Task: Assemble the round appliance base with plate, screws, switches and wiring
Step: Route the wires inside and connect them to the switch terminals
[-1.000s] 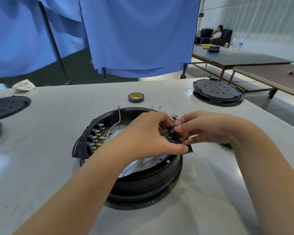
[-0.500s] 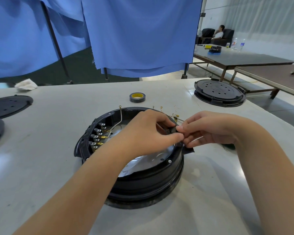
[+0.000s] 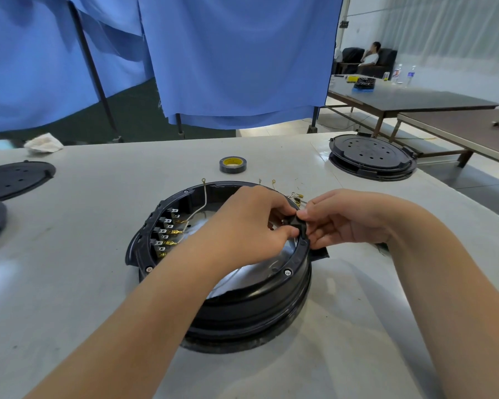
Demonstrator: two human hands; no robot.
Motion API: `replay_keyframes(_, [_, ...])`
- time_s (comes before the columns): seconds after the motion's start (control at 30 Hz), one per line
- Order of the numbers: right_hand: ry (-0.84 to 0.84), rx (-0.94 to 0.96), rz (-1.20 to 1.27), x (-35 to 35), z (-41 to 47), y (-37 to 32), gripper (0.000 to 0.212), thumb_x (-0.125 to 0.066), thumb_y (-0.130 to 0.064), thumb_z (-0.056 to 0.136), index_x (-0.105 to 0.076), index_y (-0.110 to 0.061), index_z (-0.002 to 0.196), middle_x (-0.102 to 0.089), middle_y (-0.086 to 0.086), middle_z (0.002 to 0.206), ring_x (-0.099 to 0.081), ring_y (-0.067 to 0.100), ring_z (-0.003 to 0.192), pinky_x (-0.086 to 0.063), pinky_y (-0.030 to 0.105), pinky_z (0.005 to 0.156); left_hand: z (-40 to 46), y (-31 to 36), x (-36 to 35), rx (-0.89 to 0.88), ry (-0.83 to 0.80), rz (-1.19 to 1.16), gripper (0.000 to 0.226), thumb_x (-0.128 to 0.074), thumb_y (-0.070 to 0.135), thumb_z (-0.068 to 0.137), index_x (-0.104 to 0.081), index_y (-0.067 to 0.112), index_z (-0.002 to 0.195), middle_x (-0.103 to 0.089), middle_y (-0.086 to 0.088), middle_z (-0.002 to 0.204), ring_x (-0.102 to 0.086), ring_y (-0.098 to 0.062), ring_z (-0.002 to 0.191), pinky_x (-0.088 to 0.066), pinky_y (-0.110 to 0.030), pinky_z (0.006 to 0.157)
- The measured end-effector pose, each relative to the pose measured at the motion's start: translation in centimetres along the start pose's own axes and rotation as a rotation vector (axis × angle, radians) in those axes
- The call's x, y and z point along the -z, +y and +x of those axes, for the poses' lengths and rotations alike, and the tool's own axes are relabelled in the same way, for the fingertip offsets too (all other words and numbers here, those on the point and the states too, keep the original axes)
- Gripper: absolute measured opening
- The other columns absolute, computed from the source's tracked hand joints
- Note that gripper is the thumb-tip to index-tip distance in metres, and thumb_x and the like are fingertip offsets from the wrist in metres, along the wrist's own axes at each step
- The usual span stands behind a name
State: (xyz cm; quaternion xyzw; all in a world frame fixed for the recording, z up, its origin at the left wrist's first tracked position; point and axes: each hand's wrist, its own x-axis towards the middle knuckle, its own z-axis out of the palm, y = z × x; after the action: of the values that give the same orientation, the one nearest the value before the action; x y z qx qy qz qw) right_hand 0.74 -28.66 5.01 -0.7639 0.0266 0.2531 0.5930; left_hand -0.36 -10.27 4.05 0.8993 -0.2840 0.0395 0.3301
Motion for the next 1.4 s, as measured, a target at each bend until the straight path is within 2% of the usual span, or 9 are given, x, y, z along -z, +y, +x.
replay_keyframes(0.17, [-0.017,0.012,0.005,0.0,0.1,0.0,0.019,-0.060,-0.011,0.088,-0.062,-0.005,0.070,-0.063,0.008,0.064,-0.062,0.017,0.058,-0.058,0.025,0.060,0.0,0.0,0.1,-0.008,-0.001,0.003,0.023,-0.074,0.022,0.084,-0.074,0.016,0.106,-0.074,0.005,0.095,-0.067,-0.007,0.087,-0.052,-0.024,0.085])
replay_keyframes(0.43, [-0.062,0.095,-0.025,0.7,0.3,0.4,0.038,-0.064,-0.011,0.084,-0.065,-0.018,0.046,-0.064,0.006,0.061,-0.063,0.014,0.058,-0.055,0.021,0.057,0.0,-0.3,0.0,-0.022,-0.003,-0.071,0.021,-0.075,0.016,0.083,-0.073,0.014,0.104,-0.074,0.002,0.096,-0.068,-0.008,0.087,-0.053,-0.022,0.083])
replay_keyframes(0.67, [-0.098,0.128,-0.031,1.1,0.6,0.8,0.018,-0.070,-0.021,0.065,-0.065,-0.018,0.049,-0.065,0.005,0.063,-0.064,0.014,0.060,-0.055,0.020,0.058,0.0,-0.6,-0.3,-0.011,0.014,-0.121,0.023,-0.075,0.015,0.083,-0.073,0.014,0.106,-0.074,0.003,0.098,-0.068,-0.004,0.089,-0.053,-0.017,0.082])
replay_keyframes(0.77, [-0.102,0.105,-0.021,1.4,0.5,1.0,0.020,-0.075,-0.029,0.061,-0.066,-0.012,0.067,-0.068,0.007,0.068,-0.067,0.015,0.063,-0.055,0.020,0.057,-0.1,-0.8,-0.4,-0.028,0.009,-0.116,0.021,-0.073,0.016,0.084,-0.072,0.018,0.105,-0.073,0.007,0.097,-0.065,0.001,0.088,-0.052,-0.013,0.076])
replay_keyframes(0.87, [0.014,0.114,-0.031,1.5,0.7,1.2,0.036,-0.071,-0.039,0.072,-0.062,-0.007,0.087,-0.070,0.009,0.070,-0.067,0.014,0.059,-0.054,0.020,0.054,-0.2,-0.8,-0.6,-0.040,0.009,-0.102,0.020,-0.070,0.018,0.086,-0.069,0.020,0.105,-0.070,0.011,0.096,-0.061,0.005,0.089,-0.052,-0.017,0.075])
replay_keyframes(0.97, [0.308,0.274,0.007,0.9,2.2,1.5,0.026,-0.064,-0.034,0.088,-0.060,-0.010,0.081,-0.064,0.002,0.059,-0.053,0.011,0.050,-0.045,0.018,0.046,-0.3,-0.8,-0.9,-0.039,0.023,-0.096,0.029,-0.066,0.030,0.087,-0.063,0.027,0.115,-0.066,0.013,0.101,-0.059,0.006,0.093,-0.050,-0.013,0.077])
replay_keyframes(1.03, [0.482,0.387,-0.030,0.1,3.3,1.7,0.017,-0.058,-0.026,0.093,-0.060,-0.012,0.082,-0.065,0.000,0.066,-0.054,0.014,0.061,-0.047,0.024,0.057,-0.5,-0.7,-1.0,-0.038,0.016,-0.095,0.038,-0.063,0.037,0.088,-0.059,0.032,0.125,-0.063,0.017,0.105,-0.057,0.007,0.096,-0.049,-0.011,0.080])
replay_keyframes(1.17, [0.457,0.371,-0.036,-2.5,5.0,2.5,0.019,-0.041,-0.014,0.098,-0.059,-0.013,0.104,-0.062,0.012,0.112,-0.058,0.025,0.107,-0.045,0.043,0.099,-0.4,-0.2,-1.2,-0.029,0.033,-0.071,0.038,-0.068,0.035,0.087,-0.064,0.025,0.125,-0.059,0.016,0.104,-0.058,0.001,0.096,-0.047,-0.014,0.086])
replay_keyframes(1.4, [0.470,0.401,-0.097,-2.9,5.2,2.7,0.030,-0.031,-0.014,0.101,-0.060,-0.012,0.107,-0.060,0.012,0.118,-0.054,0.026,0.114,-0.041,0.043,0.102,0.3,0.3,-0.3,0.065,-0.008,-0.086,0.043,-0.079,0.042,0.075,-0.071,0.023,0.113,-0.068,0.013,0.099,-0.063,0.002,0.090,-0.051,-0.016,0.082])
